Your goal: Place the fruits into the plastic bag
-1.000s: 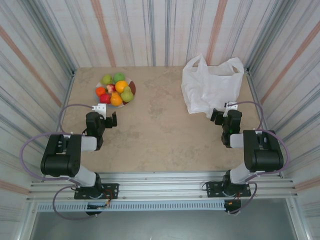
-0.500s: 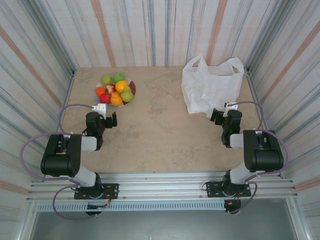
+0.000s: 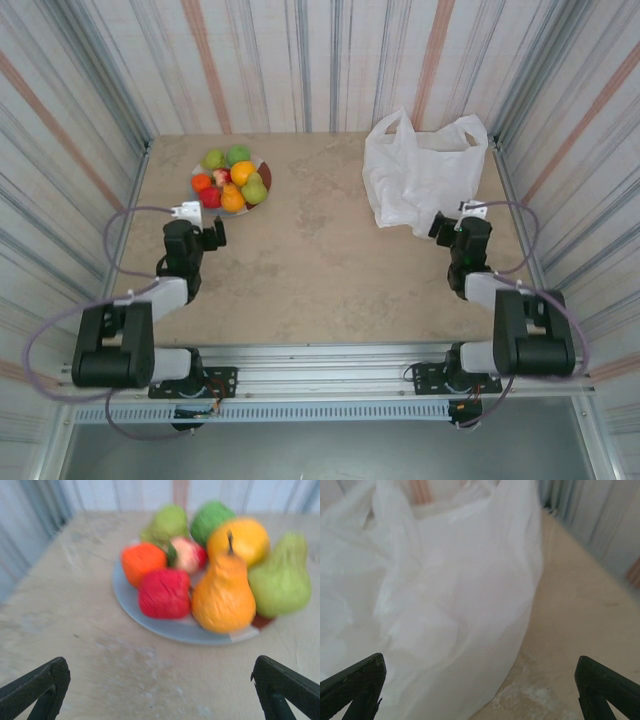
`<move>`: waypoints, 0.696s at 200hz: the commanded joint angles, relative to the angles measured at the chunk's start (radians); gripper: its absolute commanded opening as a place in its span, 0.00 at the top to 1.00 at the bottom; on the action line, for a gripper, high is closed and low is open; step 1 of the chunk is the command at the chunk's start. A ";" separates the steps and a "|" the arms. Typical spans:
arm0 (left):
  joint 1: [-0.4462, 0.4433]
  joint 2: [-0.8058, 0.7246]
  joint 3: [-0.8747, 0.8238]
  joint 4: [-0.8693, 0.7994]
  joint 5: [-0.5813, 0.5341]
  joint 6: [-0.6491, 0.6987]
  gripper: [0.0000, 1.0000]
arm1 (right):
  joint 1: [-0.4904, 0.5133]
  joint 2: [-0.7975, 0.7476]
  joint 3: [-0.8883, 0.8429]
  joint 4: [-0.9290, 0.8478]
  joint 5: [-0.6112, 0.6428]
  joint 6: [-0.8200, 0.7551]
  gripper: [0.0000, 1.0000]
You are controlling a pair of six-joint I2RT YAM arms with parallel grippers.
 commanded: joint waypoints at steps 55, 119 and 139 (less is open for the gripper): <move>0.007 -0.348 0.267 -0.612 -0.147 -0.413 0.01 | -0.198 -0.443 0.182 -0.517 -0.006 0.307 0.01; 0.007 -0.266 0.557 -0.842 0.373 -0.424 0.01 | -0.197 -0.476 0.332 -0.643 -0.181 0.345 0.01; 0.007 -0.216 0.642 -0.912 0.507 -0.418 0.01 | -0.190 -0.467 0.365 -0.671 -0.226 0.363 0.01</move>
